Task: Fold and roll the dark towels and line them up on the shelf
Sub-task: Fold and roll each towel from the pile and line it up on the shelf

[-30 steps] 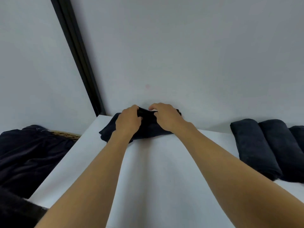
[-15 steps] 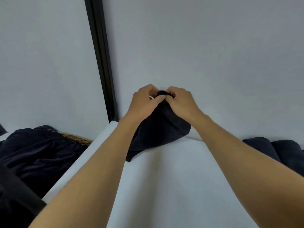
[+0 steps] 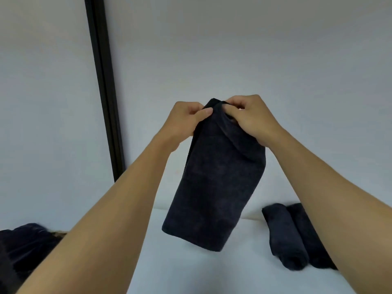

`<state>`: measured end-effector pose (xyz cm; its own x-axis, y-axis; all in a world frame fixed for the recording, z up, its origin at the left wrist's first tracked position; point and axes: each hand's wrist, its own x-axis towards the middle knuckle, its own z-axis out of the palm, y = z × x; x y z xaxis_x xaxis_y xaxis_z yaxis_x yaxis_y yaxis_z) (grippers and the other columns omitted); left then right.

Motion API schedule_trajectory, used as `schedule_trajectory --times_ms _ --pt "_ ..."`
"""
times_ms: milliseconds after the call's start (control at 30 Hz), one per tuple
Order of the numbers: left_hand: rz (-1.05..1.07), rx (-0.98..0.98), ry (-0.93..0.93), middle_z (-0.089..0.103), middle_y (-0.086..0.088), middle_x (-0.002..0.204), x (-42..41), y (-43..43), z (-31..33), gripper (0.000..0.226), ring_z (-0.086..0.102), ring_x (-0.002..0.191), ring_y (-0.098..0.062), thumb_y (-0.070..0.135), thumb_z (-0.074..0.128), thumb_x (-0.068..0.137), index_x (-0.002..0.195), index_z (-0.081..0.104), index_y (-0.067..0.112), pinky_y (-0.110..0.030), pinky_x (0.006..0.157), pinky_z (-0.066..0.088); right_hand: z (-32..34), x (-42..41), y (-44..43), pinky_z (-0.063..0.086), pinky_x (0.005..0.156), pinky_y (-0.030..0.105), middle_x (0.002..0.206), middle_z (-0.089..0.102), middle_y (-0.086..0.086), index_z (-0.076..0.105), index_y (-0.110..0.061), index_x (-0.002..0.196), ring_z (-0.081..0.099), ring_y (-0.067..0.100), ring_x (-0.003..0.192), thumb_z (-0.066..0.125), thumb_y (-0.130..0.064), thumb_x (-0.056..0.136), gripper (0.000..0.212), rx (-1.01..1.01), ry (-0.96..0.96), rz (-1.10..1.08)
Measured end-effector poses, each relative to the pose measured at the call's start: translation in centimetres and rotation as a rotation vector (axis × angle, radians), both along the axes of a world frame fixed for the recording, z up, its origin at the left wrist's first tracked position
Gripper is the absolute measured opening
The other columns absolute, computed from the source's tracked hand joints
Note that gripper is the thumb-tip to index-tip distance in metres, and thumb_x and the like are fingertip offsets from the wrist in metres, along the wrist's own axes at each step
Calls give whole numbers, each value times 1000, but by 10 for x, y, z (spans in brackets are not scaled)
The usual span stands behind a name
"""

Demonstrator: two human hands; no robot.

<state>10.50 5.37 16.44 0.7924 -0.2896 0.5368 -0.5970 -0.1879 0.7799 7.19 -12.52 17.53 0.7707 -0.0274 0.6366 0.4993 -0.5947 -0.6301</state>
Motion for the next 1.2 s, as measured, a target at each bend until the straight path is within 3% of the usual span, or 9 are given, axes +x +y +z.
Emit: schedule_trajectory --times_ms 100,267,433,500,633,733,867,1000,1200 --pt "-39 -36 8 65 0 72 -7 -11 -2 26 61 67 -13 26 60 96 80 69 8 -27 64 58 -1 -11 -14 54 75 24 84 73 -10 77 -31 90 68 7 78 58 -34 94 20 -55 -9 -57" --pt "43 -182 26 61 5 65 -7 -16 2 28 56 59 -10 29 58 96 74 64 13 -26 57 51 -3 -26 -39 56 76 28 79 73 -11 77 -27 85 69 12 76 56 -24 92 23 -15 -42 -66" --pt "98 -295 -29 55 -7 68 -7 -6 11 26 50 62 -18 26 58 96 81 62 6 -31 59 43 1 -35 -77 60 79 35 83 73 10 75 -14 88 72 24 80 54 -4 85 24 -361 350 -215" --pt "94 -203 -98 57 -6 68 -8 -9 15 27 51 62 -21 28 60 94 82 65 5 -35 61 43 -2 -36 -77 56 78 29 95 73 2 74 -21 103 69 19 93 61 -9 87 24 -460 436 -214" --pt "108 74 -254 68 2 61 -17 -32 15 20 62 56 -17 38 65 87 72 70 25 -32 58 49 -3 -32 -37 54 70 22 108 67 -18 59 -32 125 62 -6 96 74 -38 82 46 -160 237 161" --pt "150 145 -269 60 6 51 -18 -33 7 24 52 43 -3 46 74 78 71 64 26 -18 48 42 2 -21 -16 42 63 24 77 63 -12 70 -17 96 55 1 66 67 -26 87 13 -268 25 11" --pt "-6 406 78 75 1 76 -10 9 -17 21 71 69 -14 29 85 70 84 75 18 -27 66 54 2 -12 -29 44 65 23 80 65 -6 72 -14 93 58 12 74 57 -22 92 17 -147 51 -42" --pt "92 628 198 47 2 52 7 59 -43 18 39 49 -11 19 80 76 75 72 3 -19 49 34 -4 -2 -61 33 49 26 60 50 2 54 -6 71 45 17 53 46 -18 87 22 -64 75 -253" --pt "369 814 99 53 5 45 39 84 -21 10 47 44 -14 21 75 83 74 72 17 -23 49 39 -1 27 -94 36 63 29 83 60 9 61 -12 86 53 28 75 42 -16 90 20 -259 195 -548"
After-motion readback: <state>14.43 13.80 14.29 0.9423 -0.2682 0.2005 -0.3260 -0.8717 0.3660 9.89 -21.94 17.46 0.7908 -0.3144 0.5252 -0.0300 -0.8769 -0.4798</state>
